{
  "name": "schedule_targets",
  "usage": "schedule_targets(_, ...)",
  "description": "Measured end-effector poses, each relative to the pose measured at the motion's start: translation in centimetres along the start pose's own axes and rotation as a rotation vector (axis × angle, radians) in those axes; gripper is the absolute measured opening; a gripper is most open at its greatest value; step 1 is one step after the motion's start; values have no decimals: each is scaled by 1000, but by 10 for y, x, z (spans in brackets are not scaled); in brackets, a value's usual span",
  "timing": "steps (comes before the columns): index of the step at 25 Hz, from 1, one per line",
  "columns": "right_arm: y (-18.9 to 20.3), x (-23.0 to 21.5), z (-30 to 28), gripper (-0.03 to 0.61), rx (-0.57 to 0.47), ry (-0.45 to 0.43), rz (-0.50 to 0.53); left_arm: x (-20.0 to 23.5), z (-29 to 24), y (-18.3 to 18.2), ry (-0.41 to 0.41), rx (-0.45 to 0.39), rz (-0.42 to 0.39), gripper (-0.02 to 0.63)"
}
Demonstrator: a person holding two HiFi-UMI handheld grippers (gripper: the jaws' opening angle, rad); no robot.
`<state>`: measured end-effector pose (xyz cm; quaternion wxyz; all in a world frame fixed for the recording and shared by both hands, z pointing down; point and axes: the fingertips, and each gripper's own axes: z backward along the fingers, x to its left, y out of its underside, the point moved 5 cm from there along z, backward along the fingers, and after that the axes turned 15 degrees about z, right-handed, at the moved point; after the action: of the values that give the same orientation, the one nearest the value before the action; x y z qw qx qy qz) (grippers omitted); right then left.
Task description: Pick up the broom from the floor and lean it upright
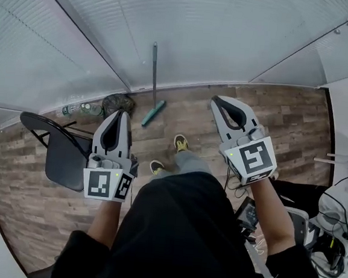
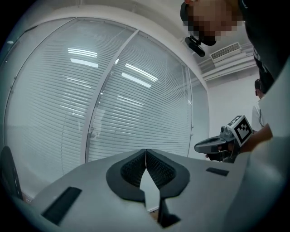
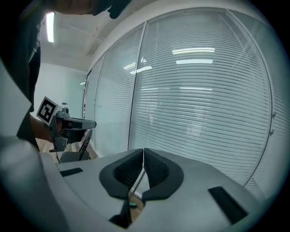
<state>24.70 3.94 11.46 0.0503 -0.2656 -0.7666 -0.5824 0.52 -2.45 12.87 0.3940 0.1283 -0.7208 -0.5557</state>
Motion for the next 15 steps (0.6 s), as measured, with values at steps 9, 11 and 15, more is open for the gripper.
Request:
schedule_targets(9, -26, 31, 74, 23, -150, 94, -161, -37, 60, 5, 83, 21, -32, 21)
schedule_targets(11, -31, 31, 85, 23, -171, 112, -182, -37, 72, 5, 79, 28, -29, 21)
schedule_targets(15, -41, 31, 102, 23, -203, 162, -224, -37, 88, -5, 75, 36, -34, 21)
